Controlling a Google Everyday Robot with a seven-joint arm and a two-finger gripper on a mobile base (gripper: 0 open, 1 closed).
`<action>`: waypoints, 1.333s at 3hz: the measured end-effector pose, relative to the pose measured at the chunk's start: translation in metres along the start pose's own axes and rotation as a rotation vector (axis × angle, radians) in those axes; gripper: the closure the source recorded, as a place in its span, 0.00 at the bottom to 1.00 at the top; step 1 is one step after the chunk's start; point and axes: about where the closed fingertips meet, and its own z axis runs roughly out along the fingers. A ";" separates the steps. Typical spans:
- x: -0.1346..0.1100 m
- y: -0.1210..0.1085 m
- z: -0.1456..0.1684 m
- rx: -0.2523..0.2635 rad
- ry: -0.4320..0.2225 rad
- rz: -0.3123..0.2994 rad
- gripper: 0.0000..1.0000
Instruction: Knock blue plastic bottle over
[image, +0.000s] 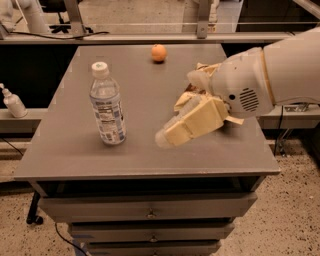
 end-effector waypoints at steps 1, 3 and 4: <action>0.000 0.000 -0.002 0.001 0.002 -0.001 0.00; 0.012 0.012 0.050 -0.090 -0.091 -0.023 0.00; 0.017 0.013 0.091 -0.122 -0.161 -0.043 0.00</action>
Offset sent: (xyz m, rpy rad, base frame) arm -0.0009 0.0326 -0.0386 0.1111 -0.0072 0.1059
